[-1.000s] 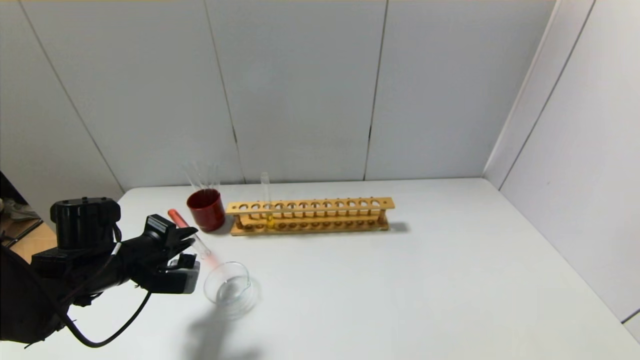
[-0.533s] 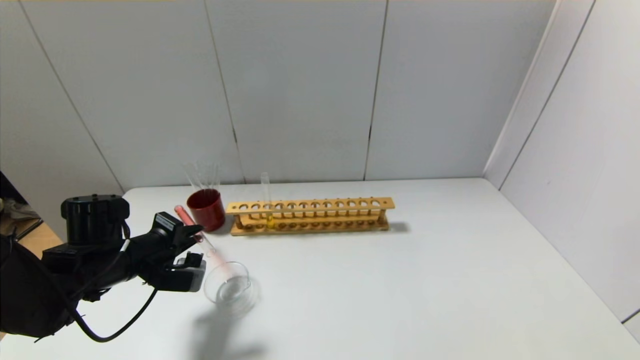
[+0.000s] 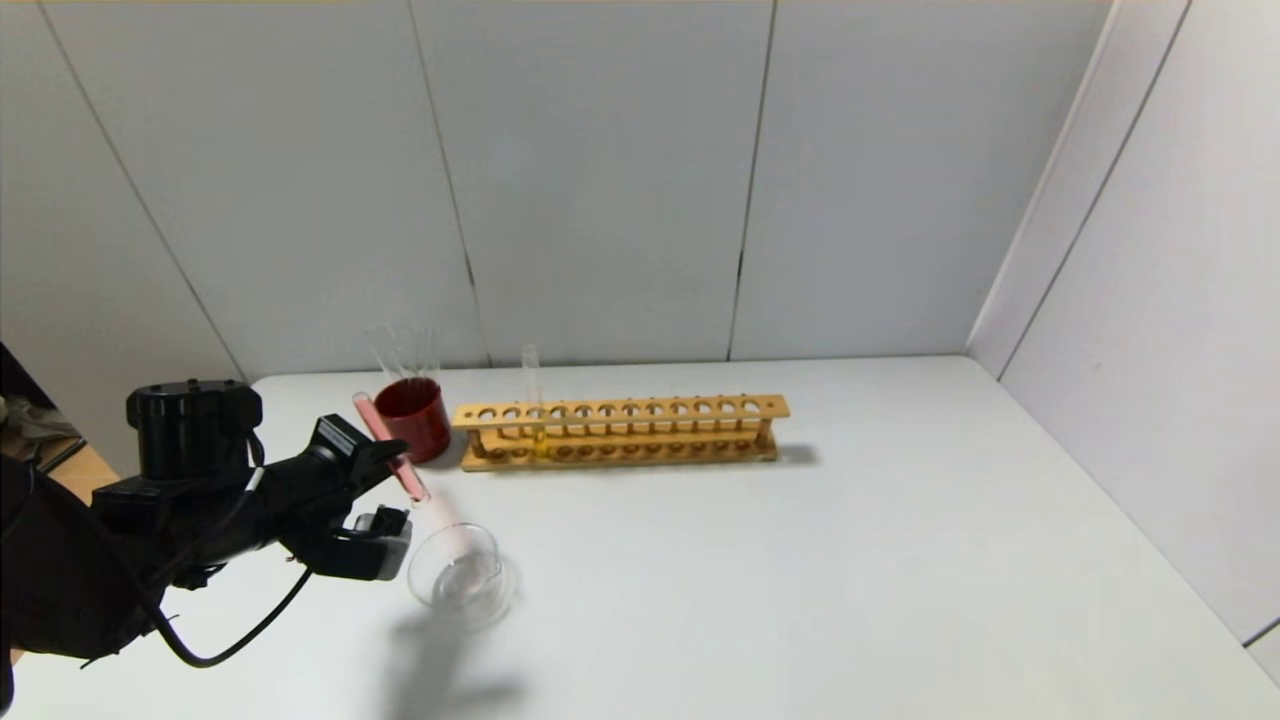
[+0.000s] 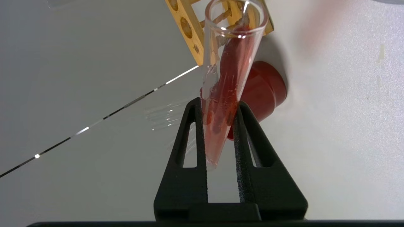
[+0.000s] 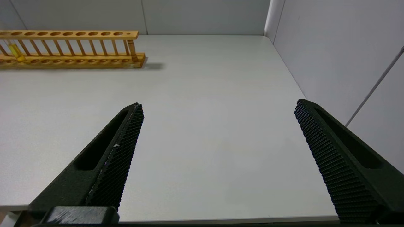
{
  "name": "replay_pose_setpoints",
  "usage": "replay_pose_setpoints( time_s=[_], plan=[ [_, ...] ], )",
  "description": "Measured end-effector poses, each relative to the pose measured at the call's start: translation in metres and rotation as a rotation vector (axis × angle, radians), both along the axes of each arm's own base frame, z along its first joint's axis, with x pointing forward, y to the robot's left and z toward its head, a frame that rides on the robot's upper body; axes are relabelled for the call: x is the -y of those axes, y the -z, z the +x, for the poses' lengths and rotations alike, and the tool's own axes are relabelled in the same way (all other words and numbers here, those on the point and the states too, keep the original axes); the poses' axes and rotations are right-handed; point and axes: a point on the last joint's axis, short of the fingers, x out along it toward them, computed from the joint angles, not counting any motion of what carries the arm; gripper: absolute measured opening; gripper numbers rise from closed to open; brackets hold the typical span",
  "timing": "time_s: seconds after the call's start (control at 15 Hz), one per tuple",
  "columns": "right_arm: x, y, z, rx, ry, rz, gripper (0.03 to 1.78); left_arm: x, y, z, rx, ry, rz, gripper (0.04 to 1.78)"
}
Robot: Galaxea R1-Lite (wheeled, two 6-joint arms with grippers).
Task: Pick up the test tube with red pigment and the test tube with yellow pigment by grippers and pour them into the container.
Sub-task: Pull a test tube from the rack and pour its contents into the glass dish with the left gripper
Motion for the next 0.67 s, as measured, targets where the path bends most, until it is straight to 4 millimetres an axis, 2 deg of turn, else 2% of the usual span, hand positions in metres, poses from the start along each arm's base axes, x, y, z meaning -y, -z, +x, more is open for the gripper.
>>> replay_pose_setpoints(
  time_s=[0.67],
  plan=[
    [0.0000,0.0000,0.0000,0.000,0.000,0.000,1.75,0.0002,0.0036,-0.0037,-0.019,0.003,0.008,0.31]
  ],
)
